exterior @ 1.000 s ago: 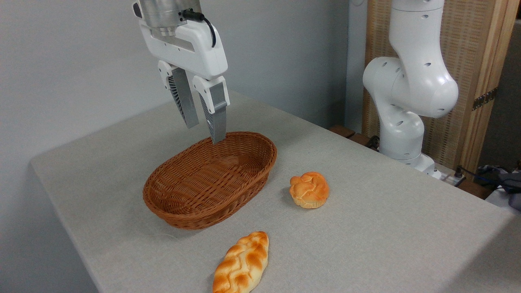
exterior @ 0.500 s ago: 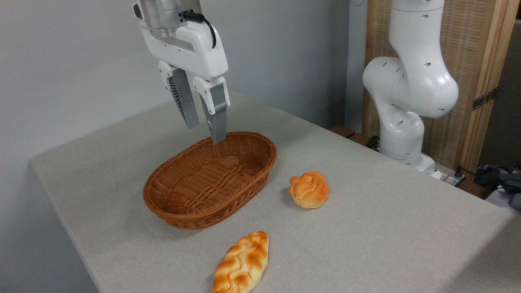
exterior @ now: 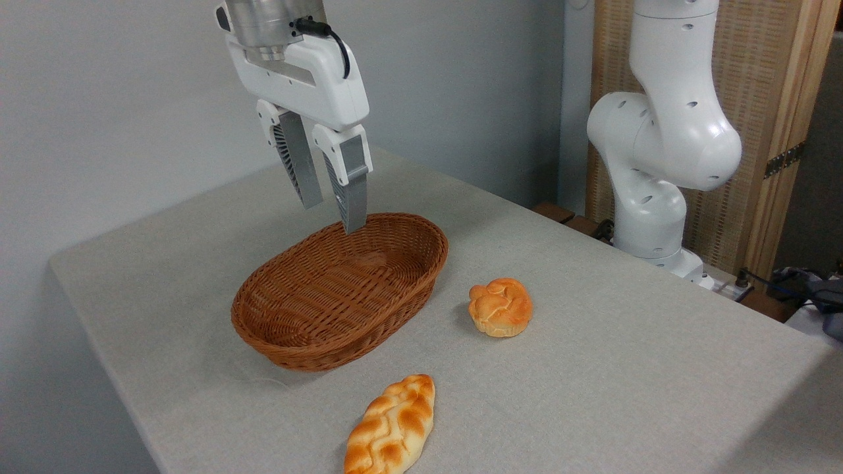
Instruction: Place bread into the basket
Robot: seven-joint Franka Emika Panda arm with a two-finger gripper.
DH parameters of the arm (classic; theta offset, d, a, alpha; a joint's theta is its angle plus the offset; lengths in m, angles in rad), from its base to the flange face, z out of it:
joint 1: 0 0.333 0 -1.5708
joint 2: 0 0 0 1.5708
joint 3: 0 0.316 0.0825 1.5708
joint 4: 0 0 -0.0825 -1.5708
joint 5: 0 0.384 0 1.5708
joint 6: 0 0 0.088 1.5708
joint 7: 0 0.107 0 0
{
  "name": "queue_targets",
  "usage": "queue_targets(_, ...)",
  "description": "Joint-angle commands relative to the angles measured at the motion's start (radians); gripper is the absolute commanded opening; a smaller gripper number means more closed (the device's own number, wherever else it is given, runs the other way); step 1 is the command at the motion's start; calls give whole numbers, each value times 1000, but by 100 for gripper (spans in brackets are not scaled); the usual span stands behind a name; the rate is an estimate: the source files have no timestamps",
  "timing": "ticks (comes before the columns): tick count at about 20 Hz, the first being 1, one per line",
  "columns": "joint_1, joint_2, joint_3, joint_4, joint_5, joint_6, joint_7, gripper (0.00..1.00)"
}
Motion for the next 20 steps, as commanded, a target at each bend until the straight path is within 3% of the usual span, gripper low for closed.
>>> queue_targets(1,-3,-15,6,-20,12,17,-11,100)
queue_targets(20,5,-34,29,-67,19,18,-20,100)
